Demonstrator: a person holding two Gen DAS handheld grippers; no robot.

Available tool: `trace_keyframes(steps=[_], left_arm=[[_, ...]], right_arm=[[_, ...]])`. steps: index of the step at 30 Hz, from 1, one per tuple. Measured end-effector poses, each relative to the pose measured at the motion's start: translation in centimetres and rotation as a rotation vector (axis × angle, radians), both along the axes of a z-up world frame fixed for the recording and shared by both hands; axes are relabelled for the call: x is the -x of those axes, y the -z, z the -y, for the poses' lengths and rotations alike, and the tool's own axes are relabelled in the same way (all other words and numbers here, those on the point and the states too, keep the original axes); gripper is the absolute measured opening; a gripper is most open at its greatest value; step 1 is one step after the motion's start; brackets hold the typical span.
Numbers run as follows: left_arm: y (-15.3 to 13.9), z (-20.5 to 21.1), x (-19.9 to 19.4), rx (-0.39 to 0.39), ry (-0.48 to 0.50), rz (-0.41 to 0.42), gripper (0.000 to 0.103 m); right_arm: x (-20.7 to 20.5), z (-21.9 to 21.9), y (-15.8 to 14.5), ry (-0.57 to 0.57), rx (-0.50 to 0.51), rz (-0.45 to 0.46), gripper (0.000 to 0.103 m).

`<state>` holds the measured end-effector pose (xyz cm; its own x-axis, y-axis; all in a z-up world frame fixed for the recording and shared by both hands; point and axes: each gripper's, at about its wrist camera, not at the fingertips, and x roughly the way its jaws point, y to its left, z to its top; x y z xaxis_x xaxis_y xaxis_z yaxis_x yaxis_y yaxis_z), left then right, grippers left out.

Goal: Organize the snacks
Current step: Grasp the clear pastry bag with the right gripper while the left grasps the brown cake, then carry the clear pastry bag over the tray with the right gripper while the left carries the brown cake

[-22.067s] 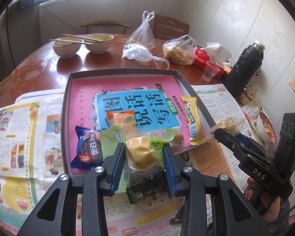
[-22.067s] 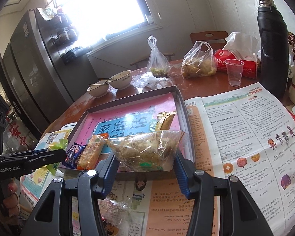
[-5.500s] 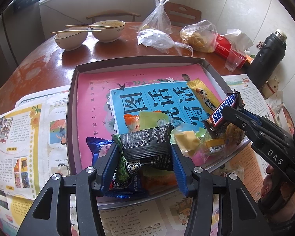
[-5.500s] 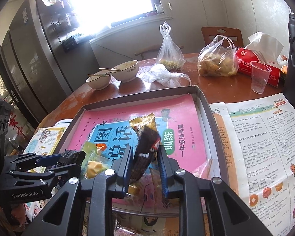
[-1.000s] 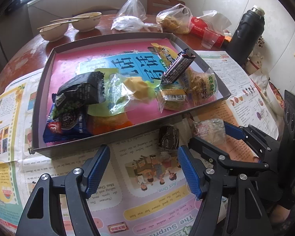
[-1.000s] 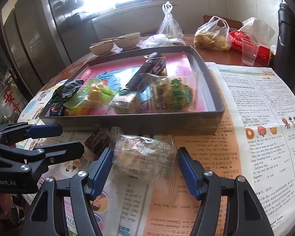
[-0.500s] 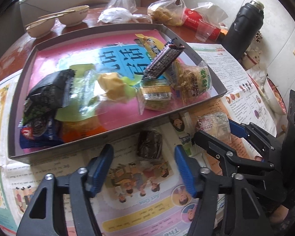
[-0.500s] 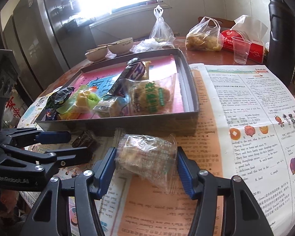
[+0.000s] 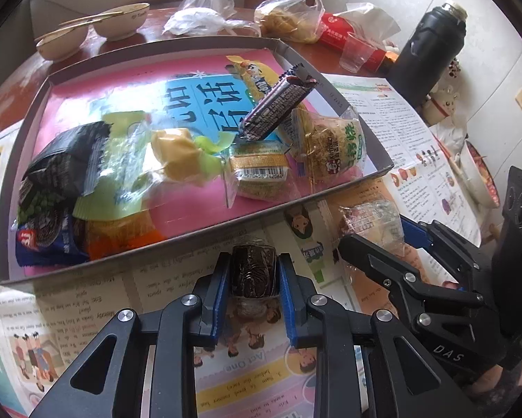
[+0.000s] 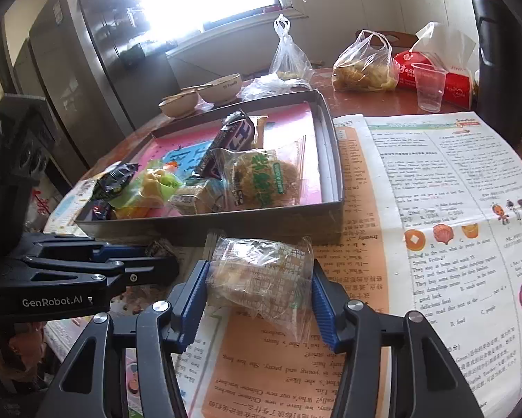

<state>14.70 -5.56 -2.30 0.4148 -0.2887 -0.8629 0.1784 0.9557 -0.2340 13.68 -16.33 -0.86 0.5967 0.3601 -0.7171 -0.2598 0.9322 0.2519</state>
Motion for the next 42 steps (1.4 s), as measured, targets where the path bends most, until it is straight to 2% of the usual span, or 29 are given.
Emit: trace_keyframes(steps=[7,14,31,42], left_arm=[[-2.2,-2.5,1.2,0.029,-0.045,0.052,0.027],[-3.9,-4.7,1.6,0.024,-0.107,0.101,0.027],[-4.8,-7.2,2.4,0.025,-0.161,0.135,0.027],[-5.6,-11.1,2.6,0.029,-0.244,0.157,0.027]], right_arm=[[0.4,-0.3,-1.1,-0.013,-0.023,0.024,0.055],[0.6,-0.9,-2.4,-0.025,-0.038,0.049,0.055],[0.1,-2.9,-3.7,-0.048,-0.035,0.063,0.055],[-0.8,-4.9,-4.4,-0.076,-0.024,0.068,0.055]])
